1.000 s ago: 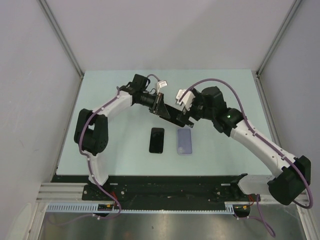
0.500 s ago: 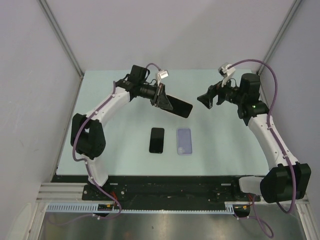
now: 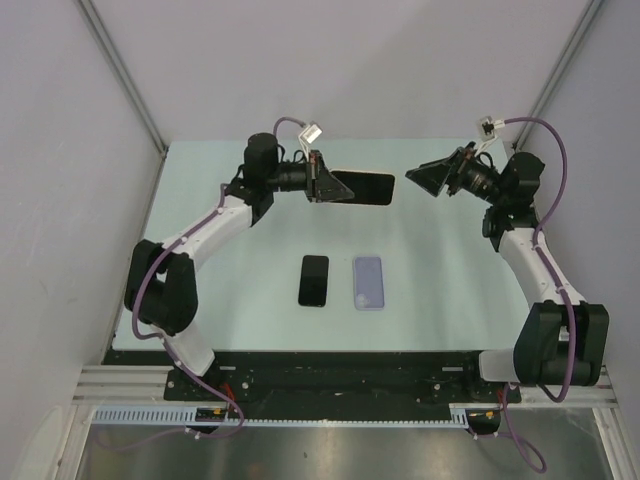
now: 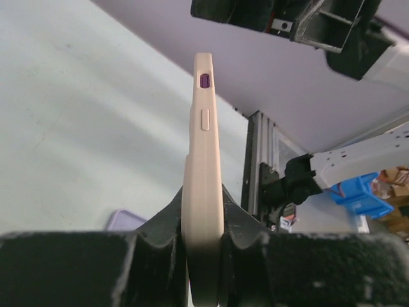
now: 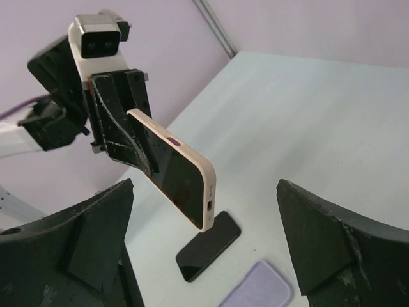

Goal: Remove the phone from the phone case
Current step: Pick up the phone at the center of the board, then remove the phone from the phone case.

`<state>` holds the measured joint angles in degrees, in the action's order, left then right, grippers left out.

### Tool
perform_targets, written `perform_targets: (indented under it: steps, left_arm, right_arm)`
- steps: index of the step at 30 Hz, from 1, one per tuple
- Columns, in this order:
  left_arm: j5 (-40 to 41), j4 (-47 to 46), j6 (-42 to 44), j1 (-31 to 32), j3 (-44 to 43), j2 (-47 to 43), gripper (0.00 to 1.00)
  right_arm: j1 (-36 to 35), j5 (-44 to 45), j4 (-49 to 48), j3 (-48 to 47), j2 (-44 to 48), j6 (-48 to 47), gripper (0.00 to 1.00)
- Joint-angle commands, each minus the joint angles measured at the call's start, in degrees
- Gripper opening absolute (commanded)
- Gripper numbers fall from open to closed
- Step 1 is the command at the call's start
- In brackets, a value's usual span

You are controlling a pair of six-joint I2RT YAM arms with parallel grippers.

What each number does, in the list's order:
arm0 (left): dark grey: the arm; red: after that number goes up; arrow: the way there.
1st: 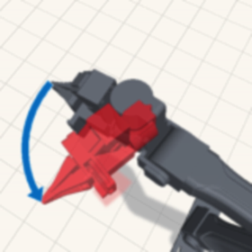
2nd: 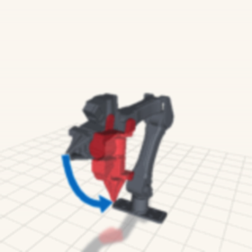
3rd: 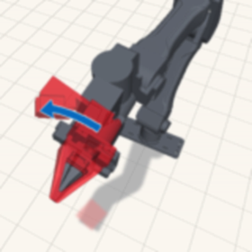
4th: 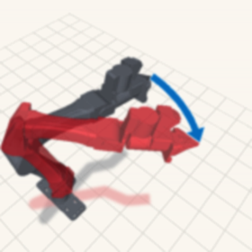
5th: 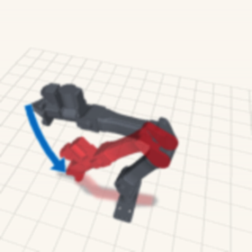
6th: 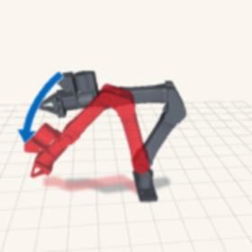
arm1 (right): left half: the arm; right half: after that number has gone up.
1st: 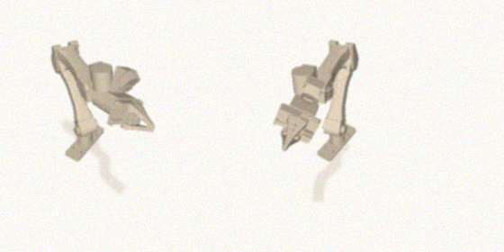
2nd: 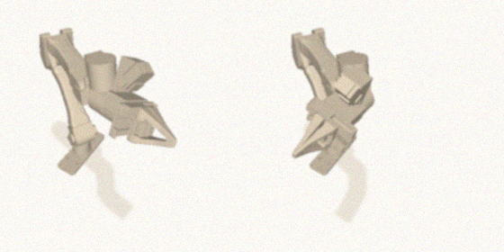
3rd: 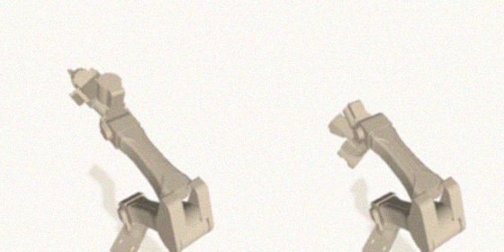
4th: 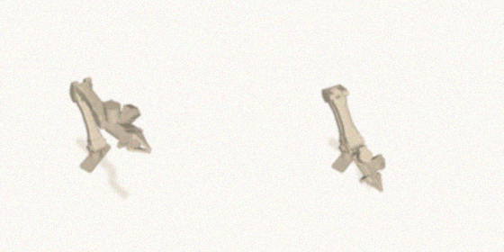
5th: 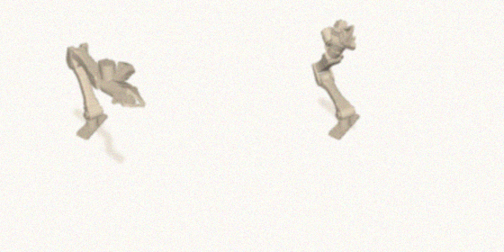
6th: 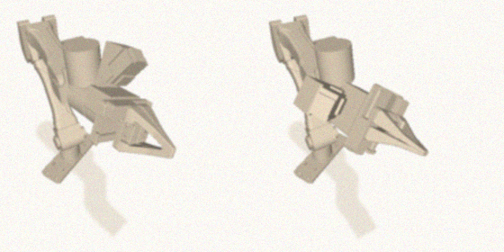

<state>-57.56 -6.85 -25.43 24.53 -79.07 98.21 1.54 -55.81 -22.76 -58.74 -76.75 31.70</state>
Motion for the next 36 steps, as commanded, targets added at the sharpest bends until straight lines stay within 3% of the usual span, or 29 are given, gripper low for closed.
perform_targets:
  steps: [1,8,13,14,16,27,36]
  left_arm:
    - [0.69,-26.27,-15.95,0.25,5.39,-3.65,0.0]
    - [1.31,-39.36,-25.71,0.16,14.11,-2.77,0.0]
    - [2.45,-64.64,-43.94,0.07,18.24,1.53,0.0]
    - [3.32,-74.09,-46.79,0.16,18.6,2.5,0.0]
    - [4.03,-79.18,-51.8,0.34,18.86,4.53,0.0]
    - [3.51,-79.37,-49.19,2.88,20.0,5.94,0.0]
    - [2.72,-79.46,-48.13,3.68,20.01,4.71,0.0]
  right_arm:
    - [0.04,-2.02,-19.22,2.13,-1.03,13.81,0.97]
    - [-0.05,-2.46,-35.4,3.63,-5.6,26.46,0.85]
    - [-0.57,-1.5,-49.89,5.65,-10.43,35.95,0.77]
    - [-0.84,-1.49,-51.14,6.09,-10.78,36.23,0.76]
    - [-1.1,-1.14,-51.94,7.15,-11.14,36.06,0.75]
    - [-6.02,1.49,-46.95,10.22,-8.94,31.05,0.72]
    - [-5.85,4.22,-46.67,12.24,-7.63,34.82,0.64]
